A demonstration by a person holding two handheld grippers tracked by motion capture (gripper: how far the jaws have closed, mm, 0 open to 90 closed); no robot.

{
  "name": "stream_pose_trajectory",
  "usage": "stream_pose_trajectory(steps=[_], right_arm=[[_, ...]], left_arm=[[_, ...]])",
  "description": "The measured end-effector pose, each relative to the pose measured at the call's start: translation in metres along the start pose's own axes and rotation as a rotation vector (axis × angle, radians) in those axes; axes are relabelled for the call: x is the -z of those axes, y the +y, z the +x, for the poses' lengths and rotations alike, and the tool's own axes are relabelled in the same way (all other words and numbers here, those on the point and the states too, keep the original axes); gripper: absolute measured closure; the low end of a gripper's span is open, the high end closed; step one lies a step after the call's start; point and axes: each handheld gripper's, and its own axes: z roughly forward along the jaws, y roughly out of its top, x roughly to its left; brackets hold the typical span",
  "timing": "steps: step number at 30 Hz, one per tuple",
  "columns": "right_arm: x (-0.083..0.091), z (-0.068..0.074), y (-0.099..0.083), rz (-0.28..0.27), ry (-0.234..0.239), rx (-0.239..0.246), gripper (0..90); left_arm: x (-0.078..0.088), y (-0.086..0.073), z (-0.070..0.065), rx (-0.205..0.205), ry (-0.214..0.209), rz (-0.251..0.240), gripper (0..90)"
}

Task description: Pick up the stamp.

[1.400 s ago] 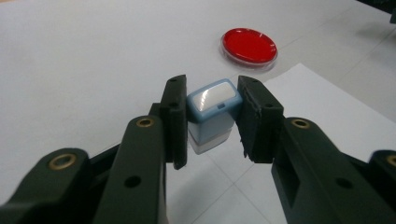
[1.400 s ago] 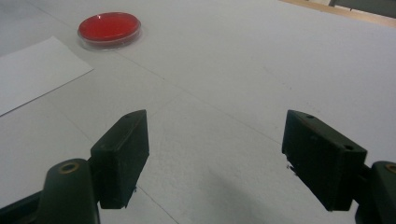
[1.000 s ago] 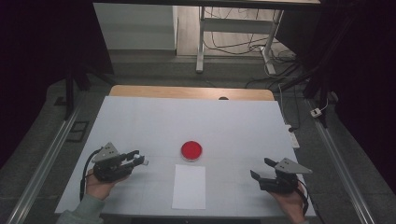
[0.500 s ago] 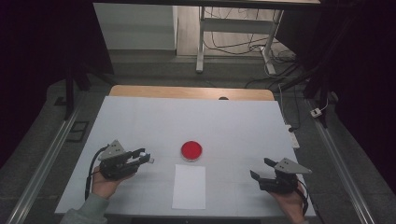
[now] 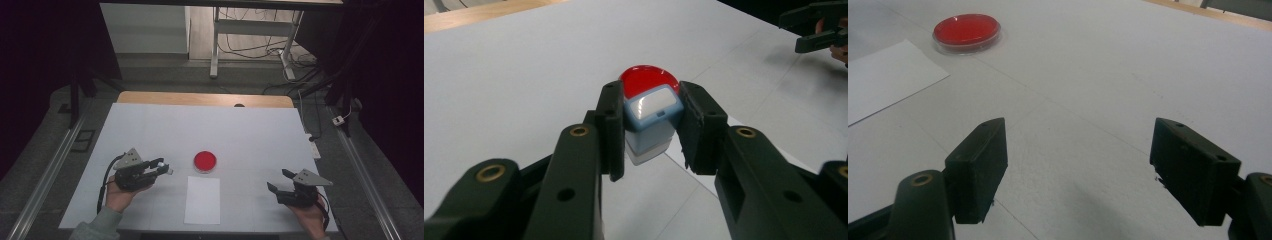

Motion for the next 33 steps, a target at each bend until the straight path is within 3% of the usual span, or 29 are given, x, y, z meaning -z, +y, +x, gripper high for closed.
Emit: stream_pose_trajectory(steps=[33], right_arm=[[-0.001, 0.001, 0.0, 0.007, 0.001, 0.004, 22.9]], left_arm=[[-0.053, 0.027, -0.034, -0.057, -0.099, 0.017, 65.3]])
